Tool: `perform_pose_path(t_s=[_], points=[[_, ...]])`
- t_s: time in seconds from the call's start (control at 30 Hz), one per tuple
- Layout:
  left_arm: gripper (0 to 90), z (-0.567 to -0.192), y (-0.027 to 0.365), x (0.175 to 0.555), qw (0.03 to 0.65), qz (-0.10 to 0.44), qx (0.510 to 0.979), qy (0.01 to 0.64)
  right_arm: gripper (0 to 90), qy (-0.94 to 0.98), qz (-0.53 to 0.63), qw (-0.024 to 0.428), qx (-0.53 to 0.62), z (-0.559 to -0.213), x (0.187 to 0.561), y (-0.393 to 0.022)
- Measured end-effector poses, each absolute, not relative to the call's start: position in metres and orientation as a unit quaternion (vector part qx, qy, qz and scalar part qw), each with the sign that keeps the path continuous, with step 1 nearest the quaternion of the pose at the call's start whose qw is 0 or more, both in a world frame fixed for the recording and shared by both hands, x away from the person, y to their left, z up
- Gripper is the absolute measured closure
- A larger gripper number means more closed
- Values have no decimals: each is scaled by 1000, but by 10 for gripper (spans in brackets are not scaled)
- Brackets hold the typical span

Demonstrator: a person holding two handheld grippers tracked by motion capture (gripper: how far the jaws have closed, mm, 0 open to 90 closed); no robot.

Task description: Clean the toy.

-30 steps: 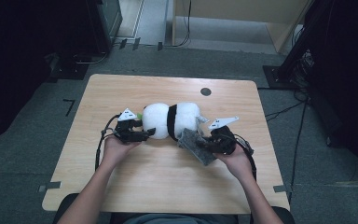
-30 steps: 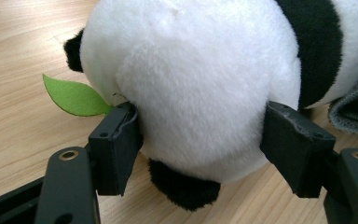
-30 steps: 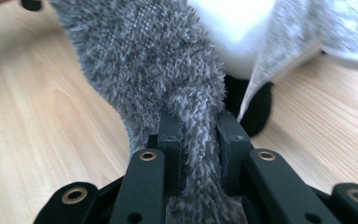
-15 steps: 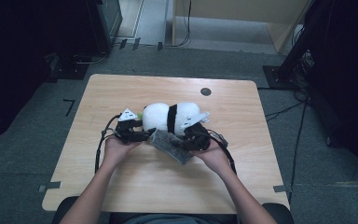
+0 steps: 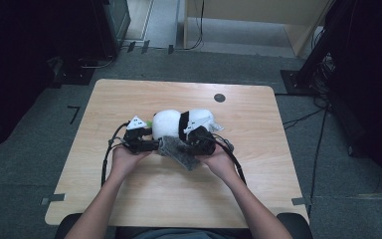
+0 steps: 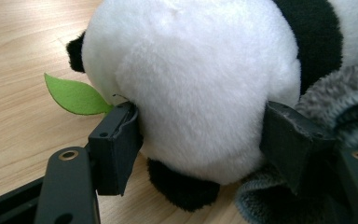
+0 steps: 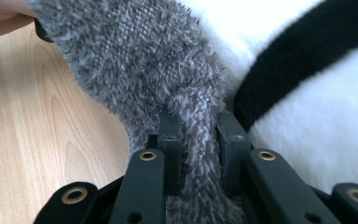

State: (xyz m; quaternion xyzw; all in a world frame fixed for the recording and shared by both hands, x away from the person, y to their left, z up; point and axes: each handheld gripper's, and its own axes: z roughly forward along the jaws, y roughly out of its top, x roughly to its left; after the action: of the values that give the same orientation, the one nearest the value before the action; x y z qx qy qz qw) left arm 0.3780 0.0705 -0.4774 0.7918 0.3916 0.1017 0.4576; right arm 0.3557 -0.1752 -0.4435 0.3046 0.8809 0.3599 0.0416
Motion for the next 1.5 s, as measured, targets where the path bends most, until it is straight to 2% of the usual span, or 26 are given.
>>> perform_pose_path(t_s=[0.23, 1.03, 1.5], points=[[300, -477, 72, 379, 458, 94, 793, 392, 759, 874, 364, 36, 320, -444, 352, -193], [297, -477, 72, 381, 457, 89, 796, 386, 756, 846, 367, 73, 380, -430, 327, -280], [297, -477, 72, 381, 458, 90, 796, 386, 753, 811, 385, 108, 427, -427, 346, -316]])
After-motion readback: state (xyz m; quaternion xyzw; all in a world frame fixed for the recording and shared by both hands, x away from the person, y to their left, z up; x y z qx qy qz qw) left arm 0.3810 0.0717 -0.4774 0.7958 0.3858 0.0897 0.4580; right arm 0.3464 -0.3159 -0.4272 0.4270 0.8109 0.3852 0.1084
